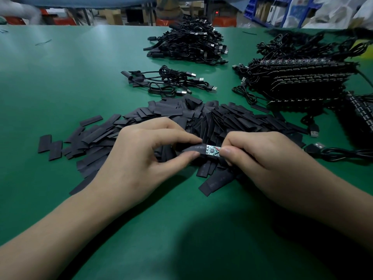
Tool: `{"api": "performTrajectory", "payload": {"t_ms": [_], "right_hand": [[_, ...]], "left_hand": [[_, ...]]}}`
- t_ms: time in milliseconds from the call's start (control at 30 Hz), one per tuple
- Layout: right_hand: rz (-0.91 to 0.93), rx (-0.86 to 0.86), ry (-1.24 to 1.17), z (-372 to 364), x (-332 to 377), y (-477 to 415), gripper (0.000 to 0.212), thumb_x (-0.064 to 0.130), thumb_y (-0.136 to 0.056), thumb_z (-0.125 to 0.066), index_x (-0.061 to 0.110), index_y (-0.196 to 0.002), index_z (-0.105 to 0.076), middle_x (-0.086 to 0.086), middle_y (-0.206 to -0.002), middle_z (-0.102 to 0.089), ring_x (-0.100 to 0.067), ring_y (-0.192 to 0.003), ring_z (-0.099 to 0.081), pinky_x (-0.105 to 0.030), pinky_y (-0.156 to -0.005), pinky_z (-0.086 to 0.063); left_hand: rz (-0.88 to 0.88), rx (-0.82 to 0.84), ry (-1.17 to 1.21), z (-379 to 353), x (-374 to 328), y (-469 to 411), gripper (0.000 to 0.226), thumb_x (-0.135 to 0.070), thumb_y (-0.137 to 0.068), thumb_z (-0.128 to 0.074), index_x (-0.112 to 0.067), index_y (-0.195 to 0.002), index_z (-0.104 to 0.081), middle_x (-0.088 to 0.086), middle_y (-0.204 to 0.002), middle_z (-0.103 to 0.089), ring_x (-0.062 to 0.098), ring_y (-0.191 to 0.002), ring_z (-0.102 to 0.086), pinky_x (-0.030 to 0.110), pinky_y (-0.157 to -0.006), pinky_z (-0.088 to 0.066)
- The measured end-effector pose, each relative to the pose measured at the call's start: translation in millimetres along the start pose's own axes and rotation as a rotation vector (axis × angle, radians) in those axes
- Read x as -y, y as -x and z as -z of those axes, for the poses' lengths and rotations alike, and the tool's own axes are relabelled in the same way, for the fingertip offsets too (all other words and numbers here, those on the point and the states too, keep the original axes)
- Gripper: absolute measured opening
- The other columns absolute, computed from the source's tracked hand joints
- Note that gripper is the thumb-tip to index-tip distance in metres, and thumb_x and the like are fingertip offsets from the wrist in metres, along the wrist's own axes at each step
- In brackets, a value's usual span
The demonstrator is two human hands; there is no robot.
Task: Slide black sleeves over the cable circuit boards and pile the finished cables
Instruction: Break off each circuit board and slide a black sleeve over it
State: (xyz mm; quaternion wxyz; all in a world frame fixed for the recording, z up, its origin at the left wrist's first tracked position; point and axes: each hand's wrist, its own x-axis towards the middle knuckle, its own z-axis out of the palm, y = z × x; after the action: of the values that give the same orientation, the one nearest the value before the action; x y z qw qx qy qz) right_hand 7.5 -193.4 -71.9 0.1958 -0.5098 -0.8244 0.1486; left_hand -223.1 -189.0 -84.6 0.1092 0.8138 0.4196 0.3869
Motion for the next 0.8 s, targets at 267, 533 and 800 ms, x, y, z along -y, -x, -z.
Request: {"api": "performTrajectory", "payload": {"t_ms": [267,533,800], "right_hand": [[0.025,-0.004,-0.061,-4.2,-1.6,1.8,0.034,0.056,-0.095,-0.036,0.030,-0.081,-0.053,0.016,-0.076,-0.058,-0.010,-0.072,-0.055,-0.036,-0.061,-0.042],[0.104,-0.180,-0.112,-5.3,1.0,0.0,0.010,0.041,-0.094,-0.054,0.033,-0.098,-0.058,0.011,-0.083,-0.059,-0.007,-0.076,-0.058,-0.019,-0.066,-0.042],[0.213,-0.366,-0.038,2.0,4.5,4.0,0.005,0.025,-0.090,-0.070,0.029,-0.091,-0.069,0.013,-0.081,-0.066,-0.006,-0.077,-0.061,-0.019,-0.067,-0.045]], "left_hand": [[-0.080,0.065,-0.020,-1.4,-1.3,-0.1,0.027,-0.034,-0.083,-0.078,-0.018,-0.104,-0.080,-0.007,-0.094,-0.070,0.006,-0.086,-0.066,0.019,-0.083,-0.049],[0.012,-0.013,0.069,-5.4,-0.4,-1.3,0.023,-0.034,-0.082,-0.080,-0.021,-0.102,-0.080,-0.009,-0.093,-0.073,0.005,-0.087,-0.068,0.023,-0.083,-0.051],[0.133,-0.034,0.231,-5.7,-1.2,-1.5,0.020,-0.034,-0.081,-0.078,-0.025,-0.099,-0.079,-0.009,-0.094,-0.075,0.014,-0.093,-0.070,0.027,-0.086,-0.052]]}}
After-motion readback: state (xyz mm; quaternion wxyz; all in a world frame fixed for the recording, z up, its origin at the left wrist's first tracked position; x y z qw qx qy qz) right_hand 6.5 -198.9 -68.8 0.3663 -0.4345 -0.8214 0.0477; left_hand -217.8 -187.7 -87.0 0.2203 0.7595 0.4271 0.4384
